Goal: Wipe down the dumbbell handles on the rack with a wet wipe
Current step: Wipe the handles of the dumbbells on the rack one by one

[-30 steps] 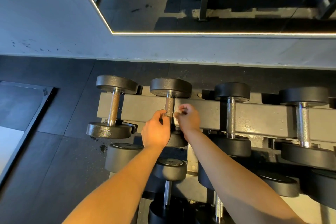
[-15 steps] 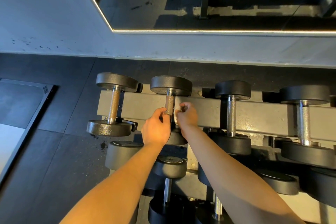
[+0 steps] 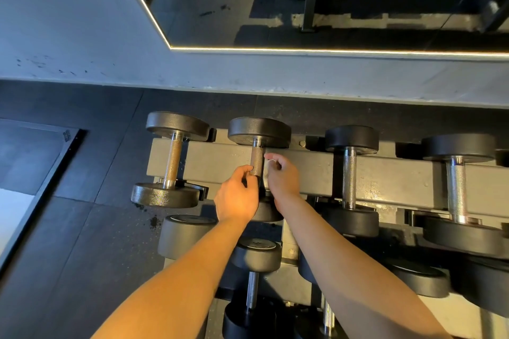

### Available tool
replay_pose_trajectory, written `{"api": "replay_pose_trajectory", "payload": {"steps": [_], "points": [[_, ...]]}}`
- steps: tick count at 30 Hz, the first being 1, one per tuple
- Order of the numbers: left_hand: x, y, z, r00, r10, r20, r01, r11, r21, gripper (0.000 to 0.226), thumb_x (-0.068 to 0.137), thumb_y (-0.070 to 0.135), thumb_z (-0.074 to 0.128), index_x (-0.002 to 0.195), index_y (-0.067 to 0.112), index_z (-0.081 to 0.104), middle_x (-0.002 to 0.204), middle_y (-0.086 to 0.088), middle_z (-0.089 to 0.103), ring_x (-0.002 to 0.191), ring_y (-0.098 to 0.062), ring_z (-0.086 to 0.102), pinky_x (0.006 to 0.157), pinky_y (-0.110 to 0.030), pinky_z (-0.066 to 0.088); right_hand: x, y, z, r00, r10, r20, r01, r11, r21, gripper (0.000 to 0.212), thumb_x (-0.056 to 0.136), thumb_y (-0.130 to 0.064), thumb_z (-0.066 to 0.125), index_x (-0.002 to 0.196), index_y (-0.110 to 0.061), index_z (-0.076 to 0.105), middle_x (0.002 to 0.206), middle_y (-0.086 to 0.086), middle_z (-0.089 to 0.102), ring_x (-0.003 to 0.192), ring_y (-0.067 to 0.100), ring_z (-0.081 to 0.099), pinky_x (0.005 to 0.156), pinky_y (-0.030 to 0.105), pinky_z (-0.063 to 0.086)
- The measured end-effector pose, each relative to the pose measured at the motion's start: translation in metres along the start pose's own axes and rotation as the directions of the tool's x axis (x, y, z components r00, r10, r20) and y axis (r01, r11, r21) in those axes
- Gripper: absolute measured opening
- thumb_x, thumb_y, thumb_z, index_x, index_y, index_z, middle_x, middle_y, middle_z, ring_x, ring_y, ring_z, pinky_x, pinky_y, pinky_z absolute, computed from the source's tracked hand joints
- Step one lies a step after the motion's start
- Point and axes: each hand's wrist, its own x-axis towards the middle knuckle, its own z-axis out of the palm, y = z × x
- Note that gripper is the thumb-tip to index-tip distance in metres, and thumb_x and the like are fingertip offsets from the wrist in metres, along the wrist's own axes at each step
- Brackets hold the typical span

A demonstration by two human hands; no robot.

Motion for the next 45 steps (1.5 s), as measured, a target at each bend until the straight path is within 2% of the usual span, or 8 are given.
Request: {"api": "replay_pose_trajectory", "payload": {"steps": [8,17,23,29,33,37,42,45], "points": [[-0.001,0.001,0.000,1.000,-0.012,0.000,0.012,1.000,-0.001,0.029,0.104,0.041,0.044,0.129,0.038,0.058,0.098,0.011,0.071,0.086,-0.014,0.066,0.080,-0.033,0.053,0.001,0.001,-0.004,0.990,-0.054,-0.134,0.069,0.992,0.108,0.009,0.094,-0.025,0.066,0.103,-0.026,0.066,0.114,-0.001,0.063,0.102,0.011,0.061,0.085,0.025,0.052],[-0.001,0.002,0.001,1.000,-0.021,-0.007,0.021,1.000,0.011,0.029,0.104,0.039,0.043,0.129,0.039,0.057,0.101,0.011,0.071,0.088,-0.012,0.062,0.081,-0.031,0.047,0.022,-0.021,0.021,0.979,0.005,-0.204,0.019,0.993,0.119,0.016,0.089,-0.022,0.071,0.105,-0.018,0.067,0.111,0.001,0.065,0.104,0.019,0.063,0.088,0.039,0.058],[-0.001,0.002,0.001,1.000,-0.028,-0.003,0.028,1.000,0.013,0.030,0.104,0.040,0.042,0.130,0.040,0.057,0.101,0.011,0.071,0.087,-0.009,0.059,0.080,-0.029,0.044,0.025,-0.023,0.027,0.979,0.022,-0.201,-0.008,0.997,0.072,0.021,0.089,-0.028,0.073,0.106,-0.018,0.066,0.111,-0.001,0.066,0.102,0.016,0.064,0.077,0.026,0.057],[-0.001,0.001,0.001,1.000,-0.016,0.003,0.016,1.000,0.002,0.029,0.103,0.040,0.044,0.128,0.039,0.059,0.097,0.012,0.071,0.083,-0.009,0.064,0.075,-0.028,0.048,0.019,-0.006,0.016,0.934,0.239,-0.264,-0.163,0.946,0.278,0.011,0.089,-0.011,0.069,0.094,-0.018,0.063,0.094,0.001,0.065,0.091,0.019,0.065,0.065,0.023,0.046],[0.001,0.001,0.000,1.000,-0.017,0.005,0.016,1.000,0.011,0.030,0.103,0.040,0.043,0.130,0.039,0.058,0.099,0.010,0.071,0.087,-0.013,0.065,0.081,-0.032,0.052,0.020,-0.014,0.018,0.972,0.069,-0.226,-0.024,0.981,0.193,0.014,0.088,-0.017,0.072,0.099,-0.021,0.064,0.094,-0.008,0.062,0.092,0.012,0.062,0.075,0.025,0.052],[0.000,0.000,0.001,1.000,-0.017,-0.003,0.017,1.000,0.008,0.030,0.104,0.041,0.043,0.130,0.040,0.057,0.097,0.010,0.071,0.086,-0.013,0.065,0.080,-0.032,0.052,0.019,-0.022,0.022,0.975,0.109,-0.196,-0.065,0.973,0.220,0.017,0.090,-0.018,0.071,0.106,-0.020,0.065,0.097,-0.007,0.061,0.097,0.015,0.062,0.080,0.028,0.054],[-0.001,0.002,-0.001,1.000,-0.019,-0.010,0.019,1.000,-0.002,0.030,0.104,0.038,0.044,0.131,0.037,0.058,0.097,0.011,0.068,0.087,-0.012,0.063,0.080,-0.030,0.047,0.015,-0.013,0.007,0.994,0.001,-0.111,-0.010,0.997,-0.074,0.016,0.092,-0.015,0.068,0.107,-0.021,0.067,0.104,-0.006,0.061,0.097,0.011,0.058,0.064,0.014,0.042],[-0.001,0.001,0.000,1.000,-0.008,-0.007,0.008,1.000,-0.007,0.030,0.105,0.037,0.045,0.131,0.037,0.058,0.095,0.012,0.066,0.086,-0.011,0.062,0.078,-0.029,0.046,0.016,-0.013,0.001,0.997,-0.057,-0.061,0.050,0.993,-0.107,0.016,0.092,-0.016,0.068,0.107,-0.021,0.070,0.110,-0.003,0.065,0.101,0.012,0.059,0.065,0.012,0.039]]}}
